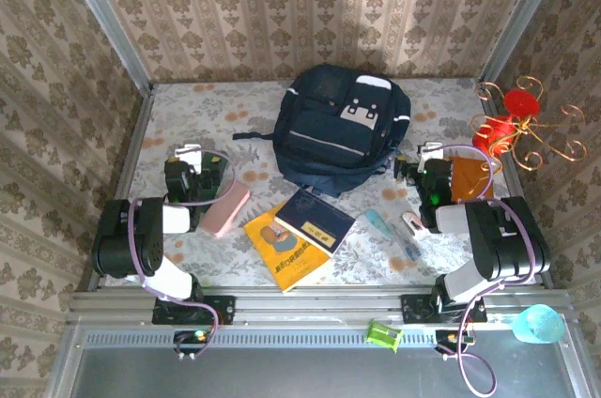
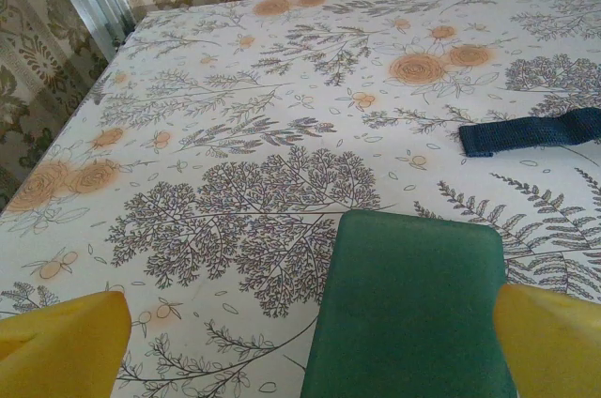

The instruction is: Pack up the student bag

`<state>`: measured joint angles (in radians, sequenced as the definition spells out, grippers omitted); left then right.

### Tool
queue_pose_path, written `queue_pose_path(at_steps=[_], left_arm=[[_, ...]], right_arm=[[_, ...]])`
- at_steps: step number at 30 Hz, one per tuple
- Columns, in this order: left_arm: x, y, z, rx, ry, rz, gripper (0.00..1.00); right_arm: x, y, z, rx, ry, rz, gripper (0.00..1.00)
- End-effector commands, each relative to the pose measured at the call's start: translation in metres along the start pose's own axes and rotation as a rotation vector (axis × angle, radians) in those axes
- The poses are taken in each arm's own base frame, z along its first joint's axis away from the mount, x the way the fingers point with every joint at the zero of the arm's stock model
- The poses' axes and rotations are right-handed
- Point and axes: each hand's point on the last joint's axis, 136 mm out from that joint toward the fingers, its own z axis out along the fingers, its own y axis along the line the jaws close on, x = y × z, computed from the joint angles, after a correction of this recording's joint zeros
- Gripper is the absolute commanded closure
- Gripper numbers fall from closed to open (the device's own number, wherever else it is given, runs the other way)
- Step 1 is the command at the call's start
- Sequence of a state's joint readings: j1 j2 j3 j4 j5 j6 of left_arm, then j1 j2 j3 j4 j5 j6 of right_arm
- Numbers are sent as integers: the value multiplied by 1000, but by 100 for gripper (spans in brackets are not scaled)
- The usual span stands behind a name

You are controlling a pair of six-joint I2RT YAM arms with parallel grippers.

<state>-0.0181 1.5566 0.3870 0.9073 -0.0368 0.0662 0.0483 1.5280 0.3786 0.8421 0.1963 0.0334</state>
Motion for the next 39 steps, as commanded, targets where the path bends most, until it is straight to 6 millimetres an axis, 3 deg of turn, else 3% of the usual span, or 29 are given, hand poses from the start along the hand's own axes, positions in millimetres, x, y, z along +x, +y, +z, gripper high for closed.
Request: queue_pose_path(at_steps=[1, 29, 32, 35, 38, 39], left_arm=[[-5, -2, 1, 14, -10, -9, 0], [-6, -1, 0, 4, -16, -8, 0], [-17, 8, -9, -44, -25, -21, 0], [-40, 18, -26, -109, -22, -26, 0], [-59, 30, -41, -163, 8, -211, 0], [-64, 20, -43, -100, 37, -283, 0]], right_arm=[[-16, 1, 3, -9, -43, 23, 0], [-16, 1, 2, -7, -50, 22, 0], [-33, 10, -13, -10, -86, -31, 0], [-61, 14, -37, 21, -102, -54, 0], [-77, 6, -49, 38, -24, 165, 0], [-78, 13, -50, 4, 32, 208, 0]])
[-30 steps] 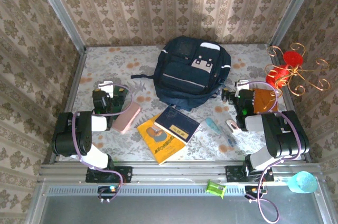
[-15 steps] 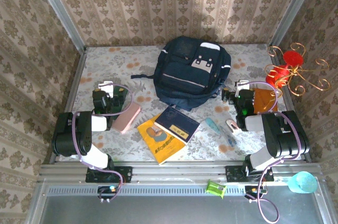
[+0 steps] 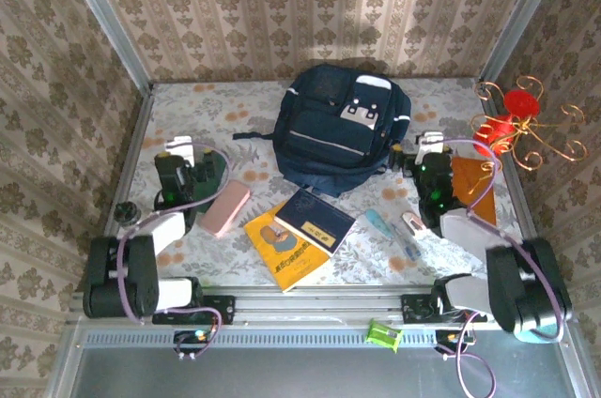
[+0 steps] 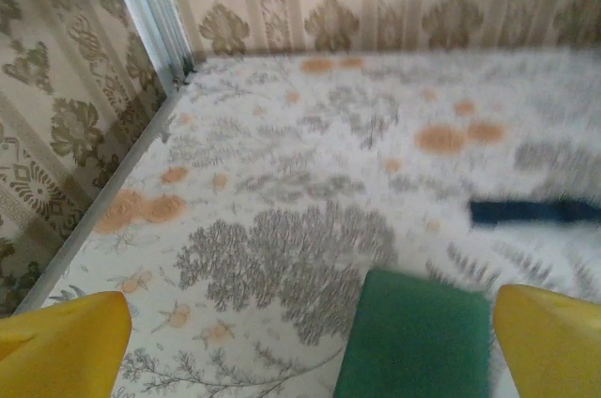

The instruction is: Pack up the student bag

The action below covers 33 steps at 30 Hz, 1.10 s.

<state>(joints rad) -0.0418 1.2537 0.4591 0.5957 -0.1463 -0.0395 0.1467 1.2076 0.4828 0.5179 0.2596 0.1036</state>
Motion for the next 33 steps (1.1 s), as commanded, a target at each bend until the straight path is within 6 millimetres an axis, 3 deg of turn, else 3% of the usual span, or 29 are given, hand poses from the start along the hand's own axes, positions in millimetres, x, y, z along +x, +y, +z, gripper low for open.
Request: queue_pose_path(at_steps=[1, 3, 5, 9, 11, 13, 16, 19, 23, 28, 33], left_arm=[[-6, -11, -8, 48, 133, -237, 2], [0, -51, -9, 186, 232, -392, 5], [10, -103, -14, 317, 347, -475, 3], [33, -205, -33, 494, 575, -443, 1], [42, -235, -39, 523, 636, -405, 1], [48, -254, -40, 544, 658, -407, 1], [56, -281, -40, 587, 711, -408, 0], [62, -301, -39, 602, 743, -402, 0], [74, -314, -32, 605, 769, -415, 1], [83, -304, -22, 572, 770, -423, 9], [85, -292, -9, 572, 773, -413, 33]], right_arm=[[-1, 3, -6, 10, 175, 179, 1], [5, 34, 0, -83, 268, 216, 1], [15, 49, 9, -80, 376, 207, 1], [35, 47, 46, -49, 553, 301, 5], [38, 47, 60, -7, 596, 243, 11], [33, 38, 76, 93, 593, 139, 10], [45, 21, 97, 155, 624, 163, 10], [52, 8, 114, 185, 639, 187, 10], [70, 29, 146, 22, 745, 322, 17], [78, 55, 157, -106, 799, 387, 45], [66, 58, 142, -149, 737, 466, 72]])
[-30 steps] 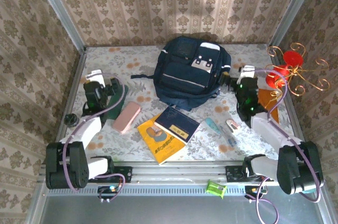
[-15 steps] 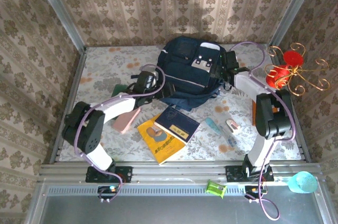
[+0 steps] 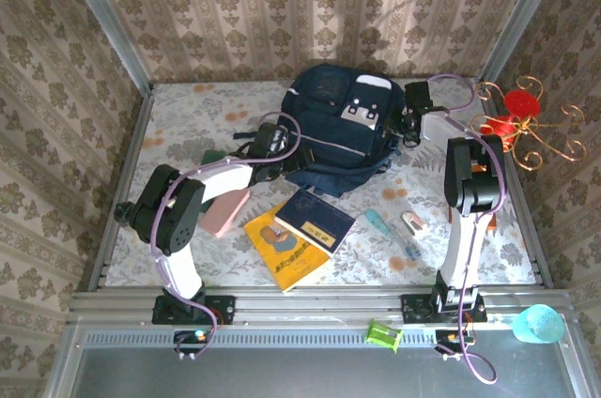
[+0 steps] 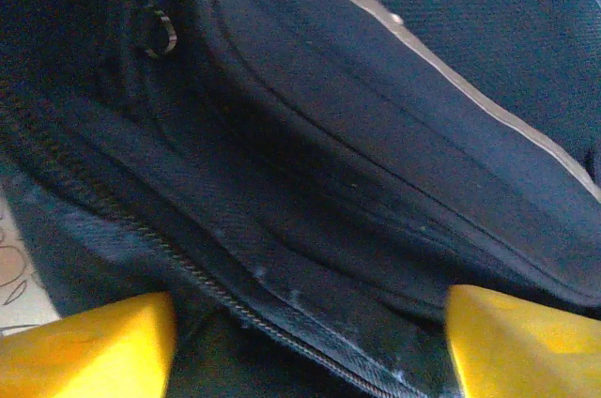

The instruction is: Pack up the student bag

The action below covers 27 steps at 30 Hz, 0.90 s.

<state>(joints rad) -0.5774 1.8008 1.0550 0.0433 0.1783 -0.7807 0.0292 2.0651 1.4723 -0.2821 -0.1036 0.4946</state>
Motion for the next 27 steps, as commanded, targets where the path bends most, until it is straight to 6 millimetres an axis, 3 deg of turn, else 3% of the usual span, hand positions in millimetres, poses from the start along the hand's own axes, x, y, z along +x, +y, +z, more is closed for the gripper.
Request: queue_pose_path(at_steps=[1, 5, 10, 15, 20, 24, 27], left_arm=[[-4, 8, 4, 16, 27, 4, 37], [-21, 26, -6, -3, -2, 11, 54], [-54, 44, -10, -10, -23, 24, 69], [-103, 56, -4, -37, -32, 59, 75], [-149, 71, 3, -81, -64, 69, 72], [-177, 90, 4, -137, -94, 73, 59], [-195, 107, -7, -189, -125, 67, 45]], right_arm=[[18, 25, -23, -148, 33, 44, 75], [33, 45, -54, -284, 13, 90, 89], [59, 65, -80, -349, -3, 107, 89], [81, 96, -92, -413, -19, 142, 89], [86, 116, -99, -414, -89, 194, 88], [89, 124, -98, -412, -158, 277, 87], [95, 131, -95, -409, -182, 308, 85]])
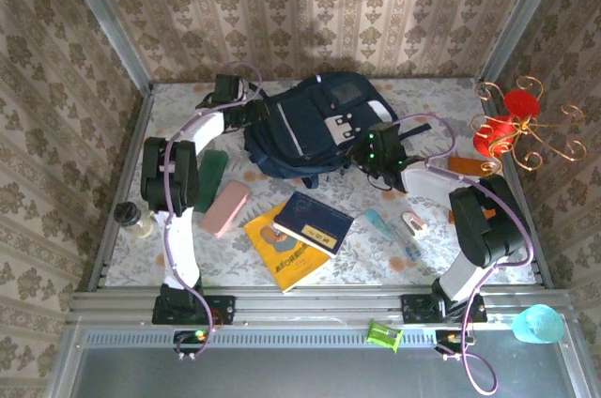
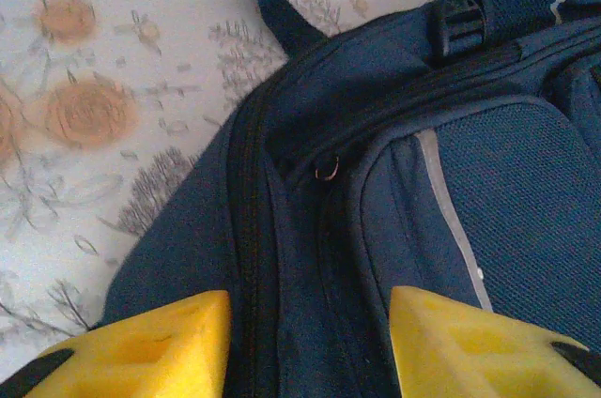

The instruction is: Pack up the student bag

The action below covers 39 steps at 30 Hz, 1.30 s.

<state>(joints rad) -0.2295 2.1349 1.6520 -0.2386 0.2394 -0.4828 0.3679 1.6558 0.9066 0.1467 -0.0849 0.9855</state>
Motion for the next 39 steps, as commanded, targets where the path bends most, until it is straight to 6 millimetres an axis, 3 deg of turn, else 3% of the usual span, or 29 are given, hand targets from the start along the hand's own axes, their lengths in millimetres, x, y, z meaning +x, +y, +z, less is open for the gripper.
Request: queue_pose_path(at_steps=[1, 6, 13, 17, 22, 26, 30, 35, 39], left_arm=[[-15, 24, -10, -66, -5, 17, 42], [-42, 51, -45, -105, -68, -8, 31], [-39, 61, -101, -122, -177, -14, 20], [-22, 44, -131, -84, -223, -4, 17], [26, 20, -154, -36, -231, 41, 15], [64, 12, -164, -25, -229, 62, 15], [85, 1, -170, 6, -210, 85, 15], [110, -17, -171, 38, -175, 149, 15], [144, -41, -170, 136, -155, 227, 19]], right_arm=[[-23, 36, -8, -104, -146, 74, 83], [-1, 27, 5, -59, -29, -13, 65], [11, -26, -28, 57, 81, -122, 36], [15, -33, -49, 57, 85, -133, 19], [22, -40, -51, 49, 92, -97, 1], [31, -37, -34, 15, 133, -47, 0], [36, -27, -12, -29, 155, -31, 1], [25, -12, 13, -88, 127, 10, 6], [13, -1, 29, -144, 96, 61, 17]])
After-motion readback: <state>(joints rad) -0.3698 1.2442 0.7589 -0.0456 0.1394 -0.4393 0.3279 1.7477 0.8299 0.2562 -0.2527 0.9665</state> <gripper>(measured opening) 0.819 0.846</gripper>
